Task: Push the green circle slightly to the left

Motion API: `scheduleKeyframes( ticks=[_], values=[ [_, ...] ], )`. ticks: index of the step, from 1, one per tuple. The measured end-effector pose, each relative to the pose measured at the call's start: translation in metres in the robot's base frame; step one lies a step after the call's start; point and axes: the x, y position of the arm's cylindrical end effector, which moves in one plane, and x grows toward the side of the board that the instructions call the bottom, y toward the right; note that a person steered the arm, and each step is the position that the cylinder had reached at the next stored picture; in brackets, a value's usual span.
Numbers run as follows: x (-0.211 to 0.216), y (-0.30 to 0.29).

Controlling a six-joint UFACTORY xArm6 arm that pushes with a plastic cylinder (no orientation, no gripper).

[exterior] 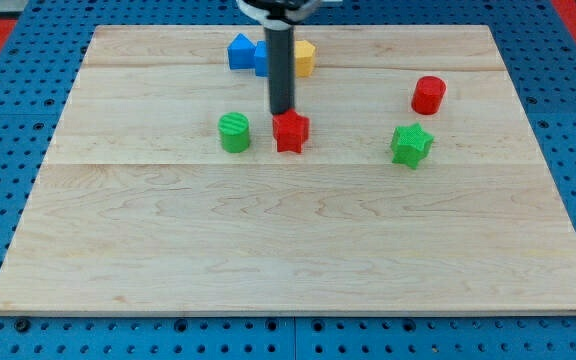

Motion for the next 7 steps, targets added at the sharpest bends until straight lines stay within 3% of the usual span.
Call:
scheduleKeyframes(
  ticks=[2,3,4,5,6,7],
  values=[
    [0.037,0.007],
    [0.016,-0.048],
    [0.039,-0.043],
    [0.007,-0.033],
    [-0.022,-0.077],
    [-0.026,-0.074]
  ],
)
